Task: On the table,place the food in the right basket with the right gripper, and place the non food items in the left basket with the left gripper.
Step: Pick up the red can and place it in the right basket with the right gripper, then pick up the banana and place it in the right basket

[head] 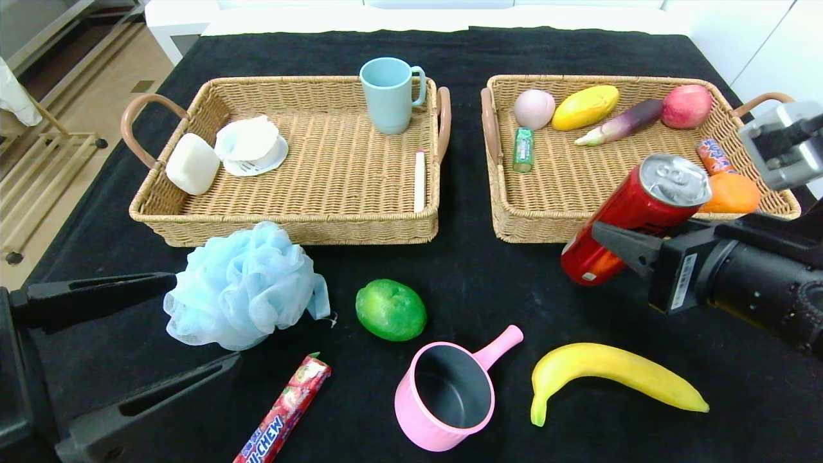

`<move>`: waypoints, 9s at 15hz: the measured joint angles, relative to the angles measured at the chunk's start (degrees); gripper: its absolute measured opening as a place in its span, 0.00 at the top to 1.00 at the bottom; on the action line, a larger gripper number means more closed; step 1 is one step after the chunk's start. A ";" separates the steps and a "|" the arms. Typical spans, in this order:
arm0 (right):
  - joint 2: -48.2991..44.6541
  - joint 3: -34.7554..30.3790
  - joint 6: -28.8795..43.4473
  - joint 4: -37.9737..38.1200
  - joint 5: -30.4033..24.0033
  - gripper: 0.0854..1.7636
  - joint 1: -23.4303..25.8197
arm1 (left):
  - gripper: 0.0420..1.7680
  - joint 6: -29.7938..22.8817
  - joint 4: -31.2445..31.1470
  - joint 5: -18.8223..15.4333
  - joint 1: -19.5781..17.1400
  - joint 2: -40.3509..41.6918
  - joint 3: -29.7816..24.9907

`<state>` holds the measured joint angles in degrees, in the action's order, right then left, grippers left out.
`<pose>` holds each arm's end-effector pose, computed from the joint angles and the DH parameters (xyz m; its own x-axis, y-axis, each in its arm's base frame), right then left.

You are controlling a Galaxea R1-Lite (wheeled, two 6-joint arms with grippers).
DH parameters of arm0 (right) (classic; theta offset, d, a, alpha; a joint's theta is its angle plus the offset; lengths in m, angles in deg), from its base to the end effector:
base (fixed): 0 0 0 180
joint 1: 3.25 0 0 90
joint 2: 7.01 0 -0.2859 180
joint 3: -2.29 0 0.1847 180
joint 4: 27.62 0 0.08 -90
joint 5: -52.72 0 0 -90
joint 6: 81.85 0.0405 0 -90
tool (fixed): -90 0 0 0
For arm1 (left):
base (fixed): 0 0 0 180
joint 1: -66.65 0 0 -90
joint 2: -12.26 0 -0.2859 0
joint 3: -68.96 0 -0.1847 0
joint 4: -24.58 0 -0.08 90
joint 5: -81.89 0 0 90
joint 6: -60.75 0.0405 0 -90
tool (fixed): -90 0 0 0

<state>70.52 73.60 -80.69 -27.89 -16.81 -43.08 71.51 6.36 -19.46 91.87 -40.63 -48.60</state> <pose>0.1928 0.1423 0.2469 0.9396 0.3283 -0.0971 -0.3313 0.9434 -0.0161 0.1124 -0.0617 0.2406 0.7930 -0.5910 -0.1478 0.6088 0.7780 0.1554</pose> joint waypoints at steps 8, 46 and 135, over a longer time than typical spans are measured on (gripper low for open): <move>2.82 18.76 0.10 10.89 0.06 0.46 1.19 | 0.03 -0.02 0.02 -0.09 -0.15 0.54 0.22; 18.38 38.08 -1.54 19.72 -4.32 0.11 12.70 | 0.03 0.61 0.02 -0.28 -0.15 1.34 0.18; 9.90 37.89 1.15 40.94 -5.38 0.67 24.43 | 0.03 1.13 0.02 -0.26 -0.09 0.73 -0.26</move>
<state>80.42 111.49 -79.54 13.05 -22.19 -18.65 72.64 6.38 -19.71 91.79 -39.89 -48.86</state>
